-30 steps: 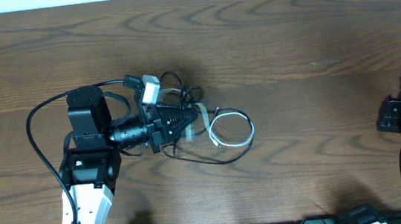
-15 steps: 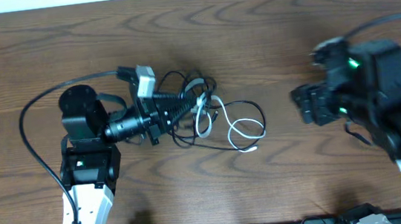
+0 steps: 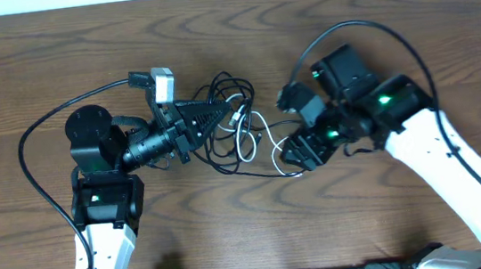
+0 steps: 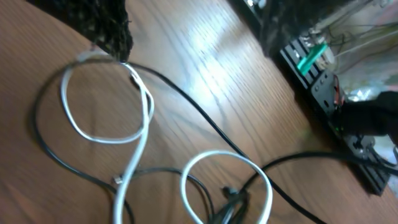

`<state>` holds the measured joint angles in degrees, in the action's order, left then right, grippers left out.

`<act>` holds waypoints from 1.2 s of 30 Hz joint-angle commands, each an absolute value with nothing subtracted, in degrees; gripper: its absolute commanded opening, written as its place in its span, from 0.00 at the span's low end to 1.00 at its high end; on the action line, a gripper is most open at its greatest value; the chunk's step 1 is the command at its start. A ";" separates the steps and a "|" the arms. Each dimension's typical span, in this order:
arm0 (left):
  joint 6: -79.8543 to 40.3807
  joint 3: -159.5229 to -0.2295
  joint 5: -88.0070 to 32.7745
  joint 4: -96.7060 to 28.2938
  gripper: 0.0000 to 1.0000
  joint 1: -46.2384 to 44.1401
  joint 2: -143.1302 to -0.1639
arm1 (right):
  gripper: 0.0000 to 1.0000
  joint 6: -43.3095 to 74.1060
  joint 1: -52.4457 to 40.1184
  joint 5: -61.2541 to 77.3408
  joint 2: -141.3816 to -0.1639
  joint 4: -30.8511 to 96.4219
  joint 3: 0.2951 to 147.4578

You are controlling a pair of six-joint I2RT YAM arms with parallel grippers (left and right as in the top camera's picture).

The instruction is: Untangle cables

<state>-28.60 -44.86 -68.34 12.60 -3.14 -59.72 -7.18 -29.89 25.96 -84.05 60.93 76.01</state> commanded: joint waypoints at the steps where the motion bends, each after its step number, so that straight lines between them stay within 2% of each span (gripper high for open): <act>1: -29.23 -45.60 -67.90 12.93 0.08 -2.92 -59.13 | 0.53 -8.51 -31.94 25.30 -84.82 58.61 76.27; 3: -29.23 -45.60 -67.90 12.91 0.08 -2.92 -59.13 | 0.54 -9.08 -33.01 24.73 -85.36 57.14 76.27; 6: -29.23 -45.58 -67.94 12.73 0.08 -2.92 -59.13 | 0.64 -13.96 -34.79 24.05 -86.48 56.88 76.27; 9: -29.21 -45.58 -68.31 12.45 0.08 -2.92 -59.13 | 0.89 -21.58 -36.23 21.32 -88.23 57.45 76.16; 11: -29.21 -45.58 -68.53 12.47 0.08 -2.92 -59.13 | 0.93 -24.75 -36.77 18.37 -89.41 57.32 76.05; 17: -28.97 -45.58 -68.53 12.47 0.08 -2.92 -59.13 | 0.81 -26.89 -37.58 17.15 -93.47 54.13 76.05; 21: -28.93 -45.58 -68.53 12.47 0.08 -2.92 -59.13 | 0.77 -26.87 -38.85 18.87 -95.90 50.46 76.05; 32: -28.80 -45.58 -68.55 12.47 0.08 -2.92 -59.13 | 0.78 -26.87 -45.39 21.34 -99.72 43.00 76.05; 34: -28.80 -45.58 -68.55 12.47 0.08 -2.92 -59.13 | 0.76 -26.87 -46.13 21.34 -99.72 42.11 76.05; 36: -28.80 -45.58 -68.55 12.47 0.08 -2.92 -59.13 | 0.71 -26.87 -46.57 21.32 -99.72 41.28 76.05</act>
<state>-28.73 -44.86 -68.20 12.01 -3.09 -59.72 -26.13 -45.41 20.16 -99.29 41.95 76.01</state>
